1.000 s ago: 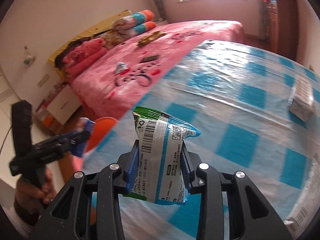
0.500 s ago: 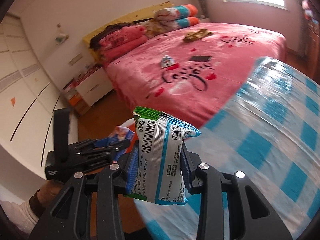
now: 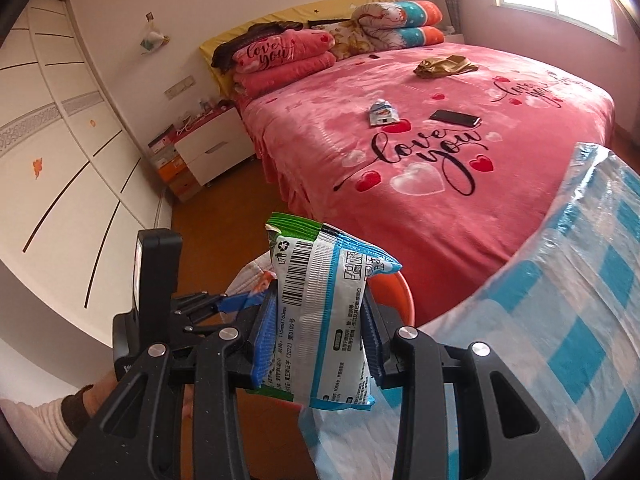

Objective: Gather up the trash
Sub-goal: 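Carry the tissue pack and snack bag over the orange bucket and open both grippers, then move both open grippers back toward the remaining trash on the table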

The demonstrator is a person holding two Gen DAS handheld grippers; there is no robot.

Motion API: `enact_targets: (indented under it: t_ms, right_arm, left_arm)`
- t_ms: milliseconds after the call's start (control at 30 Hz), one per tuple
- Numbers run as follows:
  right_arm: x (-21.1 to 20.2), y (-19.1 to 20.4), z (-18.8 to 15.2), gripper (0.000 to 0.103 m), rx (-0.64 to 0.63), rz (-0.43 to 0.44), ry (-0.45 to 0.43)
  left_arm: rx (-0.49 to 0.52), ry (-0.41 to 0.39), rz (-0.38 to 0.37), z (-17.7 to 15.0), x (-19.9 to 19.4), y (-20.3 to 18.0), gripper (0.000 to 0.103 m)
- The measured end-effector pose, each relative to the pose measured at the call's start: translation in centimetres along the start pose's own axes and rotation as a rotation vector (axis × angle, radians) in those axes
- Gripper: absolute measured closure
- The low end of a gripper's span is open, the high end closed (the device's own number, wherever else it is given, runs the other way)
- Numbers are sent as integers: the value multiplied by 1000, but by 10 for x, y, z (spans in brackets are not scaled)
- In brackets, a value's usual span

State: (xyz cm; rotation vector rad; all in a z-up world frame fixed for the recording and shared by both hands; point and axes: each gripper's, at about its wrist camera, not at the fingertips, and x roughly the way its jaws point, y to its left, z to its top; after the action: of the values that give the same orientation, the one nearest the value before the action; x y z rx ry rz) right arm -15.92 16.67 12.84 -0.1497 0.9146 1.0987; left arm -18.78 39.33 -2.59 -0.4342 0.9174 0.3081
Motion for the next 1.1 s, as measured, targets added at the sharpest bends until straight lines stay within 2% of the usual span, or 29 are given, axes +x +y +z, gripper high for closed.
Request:
enact_targets:
  t_ms: [33,100,133,233,367,600,1100]
  right_arm:
    - [5,1,2,62,-2,4,12]
    - [11,2,3,55,4,-5,17]
    - [11,2,3,50,7,-3,9]
    - [5,1,0,30,13,-21,-15]
    - [-13,-7,-4,21,27,-74,-51]
    - [-38,-29,-22,14,100,-139,-83]
    - [-88,-55,-66,11,160,-277,-150]
  left_arm:
    - [-1,3,14,0,3,2,37]
    - [-12,8,60,0,7,5,25]
    - [-25,11,82,-1,8,8,25]
    - [-48,14,86,0,8,15,23]
    - [-24,-19,122,3,-1,13,21]
    - [17,-55,133,8,-14,-4,15]
    - [120,-110,125,16,-35,-59,11]
